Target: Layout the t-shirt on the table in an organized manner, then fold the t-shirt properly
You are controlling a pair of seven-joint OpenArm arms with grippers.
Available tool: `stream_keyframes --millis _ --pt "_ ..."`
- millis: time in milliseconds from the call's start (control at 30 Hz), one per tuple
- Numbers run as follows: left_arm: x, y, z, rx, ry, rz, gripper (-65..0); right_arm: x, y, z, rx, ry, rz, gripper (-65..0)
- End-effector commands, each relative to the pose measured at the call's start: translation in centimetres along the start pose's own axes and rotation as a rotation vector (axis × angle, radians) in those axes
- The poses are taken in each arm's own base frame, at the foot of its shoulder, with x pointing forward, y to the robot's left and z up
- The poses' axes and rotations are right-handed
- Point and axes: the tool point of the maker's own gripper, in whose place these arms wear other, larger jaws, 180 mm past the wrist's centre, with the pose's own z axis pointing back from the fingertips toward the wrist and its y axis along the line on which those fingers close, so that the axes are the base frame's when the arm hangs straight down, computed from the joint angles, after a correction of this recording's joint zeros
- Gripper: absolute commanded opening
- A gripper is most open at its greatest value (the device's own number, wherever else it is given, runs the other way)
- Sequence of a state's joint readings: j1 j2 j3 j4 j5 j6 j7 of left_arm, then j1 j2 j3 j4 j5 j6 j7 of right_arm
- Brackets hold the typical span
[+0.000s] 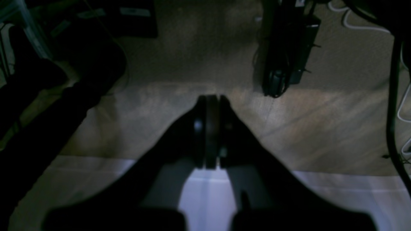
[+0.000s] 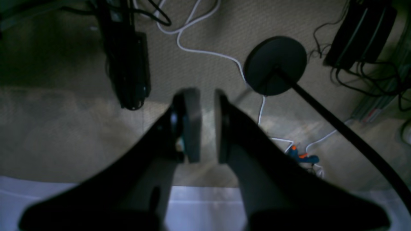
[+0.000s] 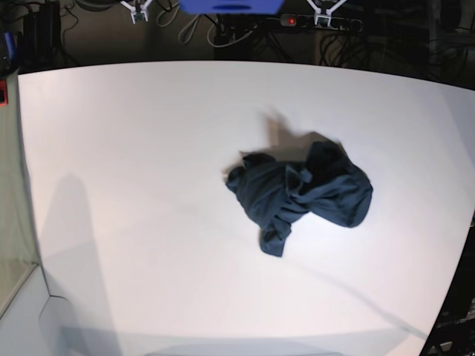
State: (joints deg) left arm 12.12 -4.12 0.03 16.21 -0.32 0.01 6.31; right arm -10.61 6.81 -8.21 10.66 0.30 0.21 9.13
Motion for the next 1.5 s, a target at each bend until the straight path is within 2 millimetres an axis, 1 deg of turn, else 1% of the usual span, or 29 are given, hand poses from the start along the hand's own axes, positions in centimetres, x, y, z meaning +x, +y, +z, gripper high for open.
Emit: stream_keyframes --millis 0,33,67,100,167,200,300,367,433,533,600,700,800,867,1033,1100,1233,1367,1467 --pt "-1.3 0.2 0.1 0.006 0.017 0.002 -65.0 -0.6 -0.4 0.2 -0.004 0.0 0.002 -55.3" --pt "-1.4 0.0 0.2 0.003 0.01 0.001 -65.0 -1.0 -0.3 0.2 -0.003 0.006 0.003 -55.4" --pt "-2.0 -0.1 0.5 -0.001 0.003 -0.001 -65.0 -1.2 -0.3 0.3 -0.003 0.003 0.004 -55.4" --pt "-2.5 -0.3 0.8 -0.005 -0.007 -0.003 -65.0 -1.0 -0.2 0.5 0.0 -0.014 0.006 -55.4" --pt "-3.1 -0.7 1.6 -0.013 -0.04 -0.006 -65.0 -1.2 0.1 1.2 0.006 -0.048 0.014 -55.4" --pt "-2.9 -0.9 2.1 -0.018 -0.066 -0.008 -65.0 -1.1 0.4 1.6 0.011 -0.074 0.018 -55.4" --pt "-2.9 -1.1 3.4 -0.024 -0.114 -0.013 -65.0 -0.9 -0.4 3.5 0.006 -0.139 0.044 -55.4" --pt "-2.9 -1.2 4.5 -0.028 -0.147 -0.017 -65.0 -0.6 0.0 4.9 0.015 -0.171 0.051 -55.4" --pt "-3.0 -1.5 5.6 -0.035 -0.176 -0.019 -65.0 -0.3 -0.8 6.1 0.008 -0.183 0.071 -55.4" --pt "-2.9 -1.9 7.3 -0.045 -0.221 -0.019 -65.0 0.4 -0.7 7.6 0.014 -0.2 0.084 -55.6" --pt "-2.4 -2.2 8.7 -0.053 -0.262 -0.018 -65.0 1.1 -0.8 8.7 0.015 -0.217 0.097 -58.4" --pt "-2.1 -2.5 10.4 -0.06 -0.293 -0.016 -65.0 1.8 -0.4 10.0 0.023 -0.228 0.101 -64.9" --pt "-1.1 -2.8 11.9 -0.068 -0.299 -0.016 -65.0 2.6 -0.1 11.5 0.029 -0.235 0.103 -65.0" --pt "-0.6 -2.9 13.0 -0.073 -0.313 -0.015 -65.0 3.0 -0.6 12.8 0.019 -0.248 0.104 -65.0" --pt "0.8 -3.3 15.6 -0.084 -0.38 -0.011 -65.0 4.7 0.0 16.2 0.034 -0.327 0.111 -65.0" --pt "1.4 -3.4 16.8 -0.089 -0.408 -0.009 -65.0 5.2 -0.6 17.6 0.019 -0.353 0.104 -65.0" --pt "3.2 -3.6 19.9 -0.098 -0.489 -0.005 -65.0 6.4 -1.2 20.0 0.003 -0.373 0.098 -65.0" --pt "5.2 -3.7 22.9 -0.105 -0.572 0.0 -65.0 8.5 -1.9 22.1 -0.017 -0.408 0.108 -65.0" --pt "6.5 -3.7 24.7 -0.109 -0.624 0.001 -65.0 10.4 -1.9 24.0 -0.02 -0.462 0.108 -65.0"
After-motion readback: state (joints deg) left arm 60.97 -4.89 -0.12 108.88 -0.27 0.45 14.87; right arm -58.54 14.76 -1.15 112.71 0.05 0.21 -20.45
